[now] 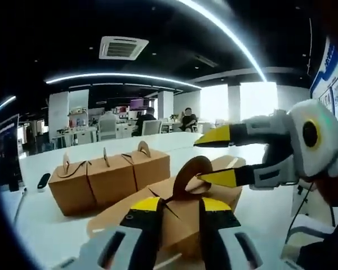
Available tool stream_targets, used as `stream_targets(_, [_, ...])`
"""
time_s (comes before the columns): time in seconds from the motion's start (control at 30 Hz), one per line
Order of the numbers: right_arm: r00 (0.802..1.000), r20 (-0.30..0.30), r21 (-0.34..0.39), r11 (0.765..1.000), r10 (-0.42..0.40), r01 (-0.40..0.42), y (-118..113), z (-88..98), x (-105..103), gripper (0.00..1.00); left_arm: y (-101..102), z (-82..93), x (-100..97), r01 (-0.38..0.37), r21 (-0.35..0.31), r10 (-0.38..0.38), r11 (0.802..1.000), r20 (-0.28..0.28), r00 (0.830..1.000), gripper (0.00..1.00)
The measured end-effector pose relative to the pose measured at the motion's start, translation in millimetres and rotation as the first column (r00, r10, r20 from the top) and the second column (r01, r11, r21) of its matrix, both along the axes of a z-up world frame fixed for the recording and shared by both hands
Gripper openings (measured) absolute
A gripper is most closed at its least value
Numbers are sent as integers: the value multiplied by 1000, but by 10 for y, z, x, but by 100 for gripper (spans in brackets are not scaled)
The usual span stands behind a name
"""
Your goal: Pick up one paper box from the group, open the paper box, and remove the item inside
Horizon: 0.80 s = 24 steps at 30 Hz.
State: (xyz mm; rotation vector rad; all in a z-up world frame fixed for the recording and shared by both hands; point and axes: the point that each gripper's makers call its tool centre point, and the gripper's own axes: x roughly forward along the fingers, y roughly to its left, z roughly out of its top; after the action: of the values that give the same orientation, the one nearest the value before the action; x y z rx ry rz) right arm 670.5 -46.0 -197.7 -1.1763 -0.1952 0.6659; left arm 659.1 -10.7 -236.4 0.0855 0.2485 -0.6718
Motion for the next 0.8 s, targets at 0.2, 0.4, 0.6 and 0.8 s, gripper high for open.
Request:
stream_targets(0.2, [1000,-17,42,999,-6,7,-34,59,48,25,-48,2,-52,53,49,-54,997,6,999,33])
stream_targets(0.4, [1000,6,71,997,-15,15,-48,163,57,23,-262,-106,-213,228,148,-234,962,18,972,69])
stream_targets(0.6, [1000,9,104,995,-10,9,-55,242,36,22,-254,-167,-194,202,278,-222,939,40,974,68])
stream_targets(0.8, [998,-62,160,987,17,-6,-34,197,-76,13,-227,-162,-173,157,288,-183,945,66,981,61])
